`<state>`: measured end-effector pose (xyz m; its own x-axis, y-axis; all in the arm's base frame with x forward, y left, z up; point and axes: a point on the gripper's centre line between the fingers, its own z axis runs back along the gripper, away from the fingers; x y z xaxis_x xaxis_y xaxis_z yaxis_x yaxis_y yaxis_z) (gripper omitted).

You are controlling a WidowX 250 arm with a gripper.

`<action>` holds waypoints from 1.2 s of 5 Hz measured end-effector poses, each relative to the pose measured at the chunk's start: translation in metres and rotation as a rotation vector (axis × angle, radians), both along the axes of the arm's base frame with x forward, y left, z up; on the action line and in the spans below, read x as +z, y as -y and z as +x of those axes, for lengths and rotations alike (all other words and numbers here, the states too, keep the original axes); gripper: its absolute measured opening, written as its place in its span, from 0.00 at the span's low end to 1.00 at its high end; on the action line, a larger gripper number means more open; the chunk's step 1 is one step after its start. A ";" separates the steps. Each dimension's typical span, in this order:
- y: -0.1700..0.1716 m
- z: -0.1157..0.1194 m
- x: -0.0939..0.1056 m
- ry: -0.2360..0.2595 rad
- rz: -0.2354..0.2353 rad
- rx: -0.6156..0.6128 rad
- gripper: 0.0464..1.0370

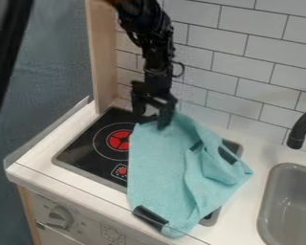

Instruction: Fold the cloth from top left to right

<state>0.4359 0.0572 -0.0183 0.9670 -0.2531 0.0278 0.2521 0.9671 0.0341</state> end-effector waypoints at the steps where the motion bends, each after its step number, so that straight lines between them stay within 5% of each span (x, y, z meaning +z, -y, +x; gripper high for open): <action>1: -0.011 -0.005 -0.005 -0.005 -0.017 -0.029 0.96; 2: -0.019 -0.006 -0.006 -0.002 -0.033 -0.037 0.90; 4: -0.017 -0.002 -0.007 0.024 -0.049 -0.063 0.31; 6: -0.019 -0.003 -0.007 0.021 -0.033 -0.078 0.03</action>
<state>0.4333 0.0766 -0.0249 0.9435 -0.3264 0.0571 0.3265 0.9452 0.0083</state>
